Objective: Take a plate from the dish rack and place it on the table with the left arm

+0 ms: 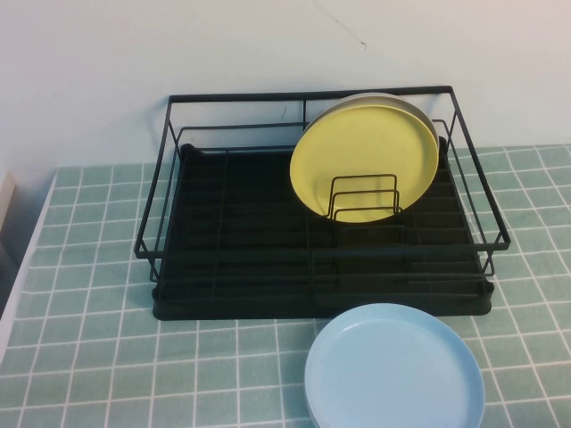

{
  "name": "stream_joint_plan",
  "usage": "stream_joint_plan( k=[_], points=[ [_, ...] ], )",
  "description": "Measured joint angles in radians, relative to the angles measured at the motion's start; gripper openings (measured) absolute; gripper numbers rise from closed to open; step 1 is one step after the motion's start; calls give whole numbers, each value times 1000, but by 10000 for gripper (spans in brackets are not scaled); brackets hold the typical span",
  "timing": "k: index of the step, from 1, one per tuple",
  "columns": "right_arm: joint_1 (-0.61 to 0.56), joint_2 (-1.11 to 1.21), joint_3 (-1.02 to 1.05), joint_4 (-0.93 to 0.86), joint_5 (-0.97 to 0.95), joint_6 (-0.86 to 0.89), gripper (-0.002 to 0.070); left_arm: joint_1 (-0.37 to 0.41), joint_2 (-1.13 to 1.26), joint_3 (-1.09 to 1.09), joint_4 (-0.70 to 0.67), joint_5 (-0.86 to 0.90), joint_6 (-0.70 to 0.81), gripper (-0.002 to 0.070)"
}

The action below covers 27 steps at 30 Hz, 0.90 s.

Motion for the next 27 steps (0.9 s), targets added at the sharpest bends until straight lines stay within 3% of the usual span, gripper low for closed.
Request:
stream_joint_plan(
  k=[13,21,27],
  points=[
    [0,0,0,0,0,0,-1,0,0,2,-10,-205,-12,-3],
    [0,0,0,0,0,0,-1,0,0,2,-21,-696,-381,-3],
    [0,0,0,0,0,0,-1,0,-2,-103,-34,-608,-404,-3]
  ],
)
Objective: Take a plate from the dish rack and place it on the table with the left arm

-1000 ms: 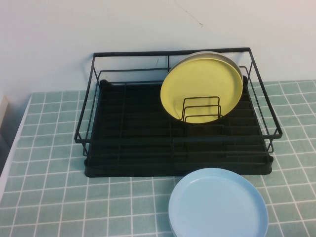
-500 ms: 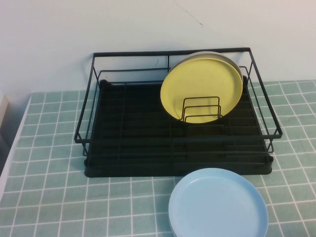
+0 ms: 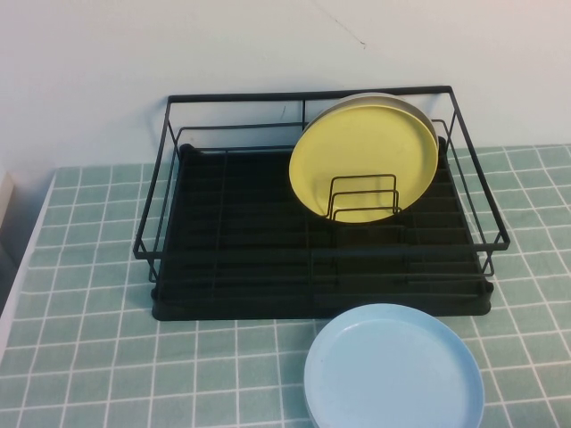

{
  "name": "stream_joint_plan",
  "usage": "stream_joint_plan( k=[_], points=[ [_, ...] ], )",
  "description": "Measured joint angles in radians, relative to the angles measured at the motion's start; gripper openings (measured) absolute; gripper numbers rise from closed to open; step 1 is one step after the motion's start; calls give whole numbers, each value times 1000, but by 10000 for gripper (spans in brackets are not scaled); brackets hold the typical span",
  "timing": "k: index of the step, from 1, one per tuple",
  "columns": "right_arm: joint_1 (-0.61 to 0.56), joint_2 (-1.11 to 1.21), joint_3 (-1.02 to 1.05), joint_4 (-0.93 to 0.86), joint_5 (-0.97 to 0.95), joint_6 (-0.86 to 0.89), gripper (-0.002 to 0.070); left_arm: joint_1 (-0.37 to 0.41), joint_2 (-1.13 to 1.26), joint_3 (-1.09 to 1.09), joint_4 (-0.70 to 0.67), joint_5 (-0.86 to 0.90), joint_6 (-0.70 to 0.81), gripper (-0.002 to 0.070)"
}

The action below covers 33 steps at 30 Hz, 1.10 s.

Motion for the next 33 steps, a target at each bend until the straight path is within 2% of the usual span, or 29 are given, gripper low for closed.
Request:
stream_joint_plan(
  k=[7,13,18,21,26,29,33],
  points=[
    [0,0,0,0,0,0,-1,0,88,-262,2,353,160,-3],
    [0,0,0,0,0,0,-1,0,343,-440,10,727,197,-3],
    [0,0,0,0,0,0,-1,0,620,-589,21,955,201,-3],
    [0,0,0,0,0,0,-1,0,744,-644,28,973,211,-3],
    [0,0,0,0,0,0,-1,0,904,-662,-39,852,211,-3],
    [0,0,0,0,0,0,-1,0,993,-691,-67,857,271,-3],
    [0,0,0,0,0,0,-1,0,1119,-766,-123,949,410,-3]
  ],
)
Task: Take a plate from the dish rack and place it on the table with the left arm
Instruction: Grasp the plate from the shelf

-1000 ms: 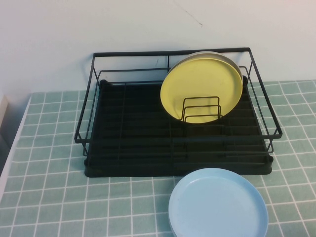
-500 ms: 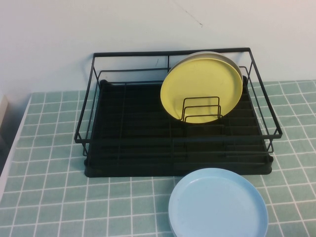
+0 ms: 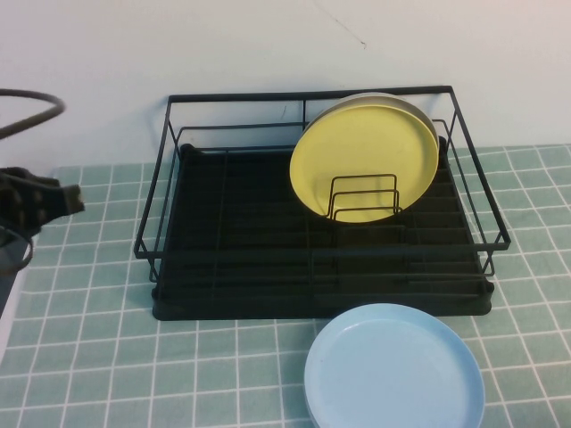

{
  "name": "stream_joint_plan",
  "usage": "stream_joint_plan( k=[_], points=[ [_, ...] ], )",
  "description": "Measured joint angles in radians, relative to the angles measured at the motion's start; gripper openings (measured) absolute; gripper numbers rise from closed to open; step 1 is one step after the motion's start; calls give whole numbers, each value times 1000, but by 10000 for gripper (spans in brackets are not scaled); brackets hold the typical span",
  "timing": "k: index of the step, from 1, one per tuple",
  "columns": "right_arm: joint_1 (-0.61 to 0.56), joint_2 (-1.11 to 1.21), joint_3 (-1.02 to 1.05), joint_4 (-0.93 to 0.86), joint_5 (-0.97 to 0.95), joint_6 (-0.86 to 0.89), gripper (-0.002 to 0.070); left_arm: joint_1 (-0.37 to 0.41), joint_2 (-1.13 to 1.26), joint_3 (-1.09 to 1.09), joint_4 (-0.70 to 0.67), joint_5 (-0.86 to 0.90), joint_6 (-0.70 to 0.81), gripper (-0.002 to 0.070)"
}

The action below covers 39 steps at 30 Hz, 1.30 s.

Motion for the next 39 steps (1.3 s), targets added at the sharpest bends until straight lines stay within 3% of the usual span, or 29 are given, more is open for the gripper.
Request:
stream_joint_plan(
  k=[3,10,15,25,39],
  points=[
    [0,0,0,0,0,0,-1,0,112,-69,-117,109,182,-3],
    [0,0,0,0,0,0,-1,0,349,-258,-598,350,771,-3],
    [0,0,0,0,0,0,-1,-46,484,-376,-800,417,1002,21],
    [0,0,0,0,0,0,-1,-198,722,-626,-843,313,1066,312],
    [0,0,0,0,0,0,-1,-236,980,-844,-851,265,1025,340]
  ],
)
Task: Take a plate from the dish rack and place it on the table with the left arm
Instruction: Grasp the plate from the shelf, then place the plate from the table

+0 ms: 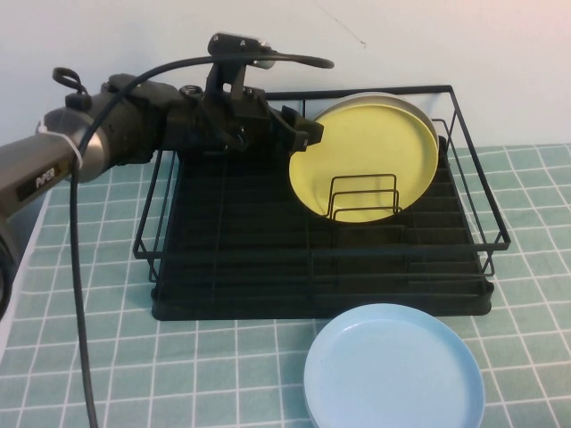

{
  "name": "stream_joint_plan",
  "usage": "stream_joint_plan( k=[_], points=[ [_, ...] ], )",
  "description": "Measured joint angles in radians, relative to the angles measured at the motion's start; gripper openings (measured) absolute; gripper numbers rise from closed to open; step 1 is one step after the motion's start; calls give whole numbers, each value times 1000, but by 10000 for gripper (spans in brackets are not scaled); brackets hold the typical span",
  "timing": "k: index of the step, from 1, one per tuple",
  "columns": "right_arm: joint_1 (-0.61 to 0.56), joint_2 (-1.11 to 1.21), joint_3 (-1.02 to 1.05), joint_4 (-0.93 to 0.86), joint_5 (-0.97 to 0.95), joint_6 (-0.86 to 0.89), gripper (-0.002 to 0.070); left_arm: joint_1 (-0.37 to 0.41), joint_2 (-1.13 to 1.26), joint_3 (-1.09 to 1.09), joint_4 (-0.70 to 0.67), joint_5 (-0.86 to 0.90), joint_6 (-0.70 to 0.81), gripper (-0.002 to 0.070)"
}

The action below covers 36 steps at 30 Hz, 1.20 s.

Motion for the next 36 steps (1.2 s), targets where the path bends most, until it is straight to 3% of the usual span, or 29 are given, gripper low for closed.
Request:
stream_joint_plan(
  k=[5,12,20,25,29,36],
  points=[
    [0,0,0,0,0,0,-1,-4,36,-7,-47,-18,-2,333],
    [0,0,0,0,0,0,-1,-4,49,-8,-38,-40,18,156],
    [0,0,0,0,0,0,-1,-4,32,-39,-20,-12,20,134],
    [0,0,0,0,0,0,-1,-4,-57,-81,-34,23,7,35],
    [0,0,0,0,0,0,-1,-4,-165,-98,-30,74,-4,10],
    [0,0,0,0,0,0,-1,-4,-341,-102,138,217,-173,3]
  ],
)
